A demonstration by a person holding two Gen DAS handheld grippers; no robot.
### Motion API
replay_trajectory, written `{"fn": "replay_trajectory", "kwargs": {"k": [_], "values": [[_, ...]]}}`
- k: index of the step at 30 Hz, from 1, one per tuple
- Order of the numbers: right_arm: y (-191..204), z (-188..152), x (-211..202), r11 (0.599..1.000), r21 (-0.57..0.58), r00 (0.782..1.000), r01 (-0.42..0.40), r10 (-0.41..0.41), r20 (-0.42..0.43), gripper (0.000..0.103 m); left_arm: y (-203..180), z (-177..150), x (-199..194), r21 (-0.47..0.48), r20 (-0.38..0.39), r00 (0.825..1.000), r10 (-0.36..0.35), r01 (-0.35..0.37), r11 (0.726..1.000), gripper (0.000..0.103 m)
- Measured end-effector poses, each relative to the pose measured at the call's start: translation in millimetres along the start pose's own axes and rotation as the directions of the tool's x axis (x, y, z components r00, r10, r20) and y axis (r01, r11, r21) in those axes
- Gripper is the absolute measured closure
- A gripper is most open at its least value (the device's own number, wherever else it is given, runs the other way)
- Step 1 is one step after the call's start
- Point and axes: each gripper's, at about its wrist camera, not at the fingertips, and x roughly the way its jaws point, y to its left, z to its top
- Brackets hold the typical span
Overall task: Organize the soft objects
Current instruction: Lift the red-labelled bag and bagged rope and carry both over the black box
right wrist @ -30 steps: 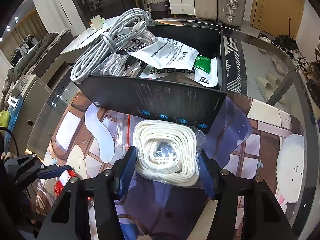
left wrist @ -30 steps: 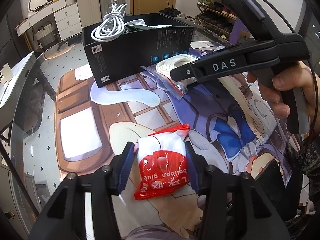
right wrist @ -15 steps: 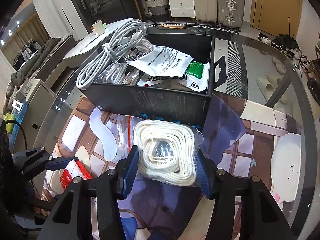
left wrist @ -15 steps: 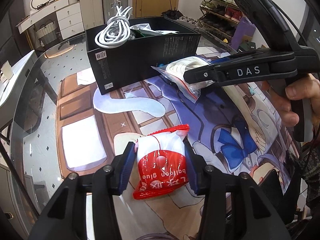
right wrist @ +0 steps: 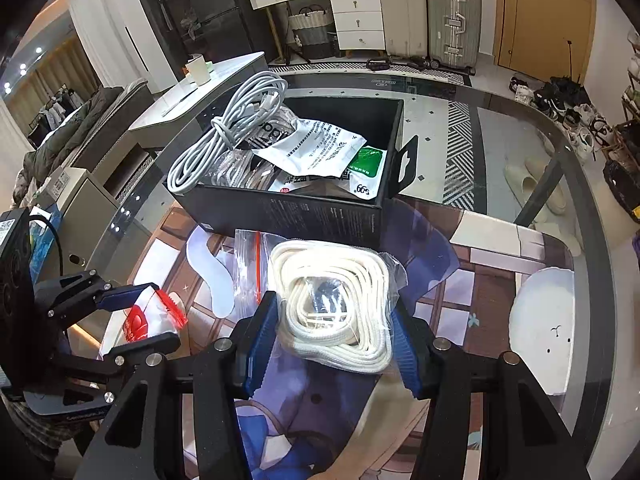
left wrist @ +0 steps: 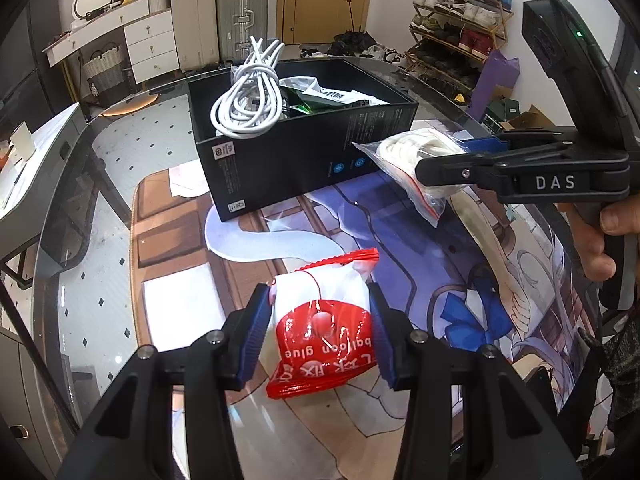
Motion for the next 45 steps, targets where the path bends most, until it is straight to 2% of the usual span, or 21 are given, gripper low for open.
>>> {"fn": "replay_trajectory", "kwargs": {"k": [10,24,45], "values": [[2,5,-24,1.000,-0.006,0.999,-0.009,0.010,0.043,0.050,6,19,-10,-0.007,0.034,0.999,0.025,-0.024,1.000,0.057],[13,34,-44,0.999,-0.041,0.995,-0.026,0.030,0.099,0.050,13,57,-27,-0.011,0.105,0.993,0.045,-0.044,0.999,0.057],[12,89,-26,0.998,-0.063,0.993,-0.019,0.026,0.118,0.050,23,117,-3,-0.007,0.128,0.991,0.027,-0.027,1.000,0.057]]}}
